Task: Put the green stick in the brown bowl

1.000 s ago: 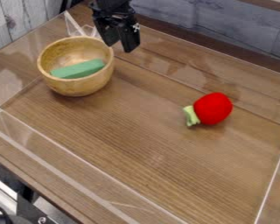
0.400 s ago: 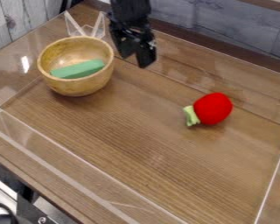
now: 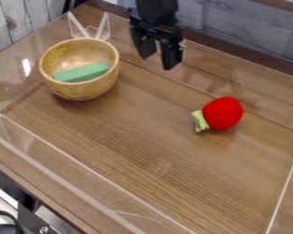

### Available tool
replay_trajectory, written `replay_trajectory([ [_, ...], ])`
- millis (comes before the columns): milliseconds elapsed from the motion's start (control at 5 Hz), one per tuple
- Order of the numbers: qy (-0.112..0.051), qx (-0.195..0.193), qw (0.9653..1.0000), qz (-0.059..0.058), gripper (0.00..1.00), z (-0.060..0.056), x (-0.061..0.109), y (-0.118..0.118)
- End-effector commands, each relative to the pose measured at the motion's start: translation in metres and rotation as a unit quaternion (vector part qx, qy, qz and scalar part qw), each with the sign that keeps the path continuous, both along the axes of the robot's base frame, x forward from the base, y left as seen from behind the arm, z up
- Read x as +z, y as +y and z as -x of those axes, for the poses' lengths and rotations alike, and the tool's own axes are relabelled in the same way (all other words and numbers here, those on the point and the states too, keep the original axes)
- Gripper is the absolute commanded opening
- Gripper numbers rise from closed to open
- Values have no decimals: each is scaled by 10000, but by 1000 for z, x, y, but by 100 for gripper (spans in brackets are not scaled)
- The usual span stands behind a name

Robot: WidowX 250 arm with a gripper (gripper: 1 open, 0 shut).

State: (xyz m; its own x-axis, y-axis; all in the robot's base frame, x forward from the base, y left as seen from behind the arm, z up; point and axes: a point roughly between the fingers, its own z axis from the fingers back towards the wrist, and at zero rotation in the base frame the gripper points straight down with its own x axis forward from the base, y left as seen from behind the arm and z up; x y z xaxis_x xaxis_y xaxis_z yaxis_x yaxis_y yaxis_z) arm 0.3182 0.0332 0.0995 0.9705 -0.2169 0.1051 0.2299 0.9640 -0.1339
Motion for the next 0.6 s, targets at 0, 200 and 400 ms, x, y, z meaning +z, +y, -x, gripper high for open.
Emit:
replay_trajectory([
  [0, -387, 297, 9985, -233, 100, -5, 21, -17],
  [200, -381, 516, 9974, -322, 100, -3, 20, -40],
  [400, -420, 554, 9969, -368, 100, 0, 26, -39],
])
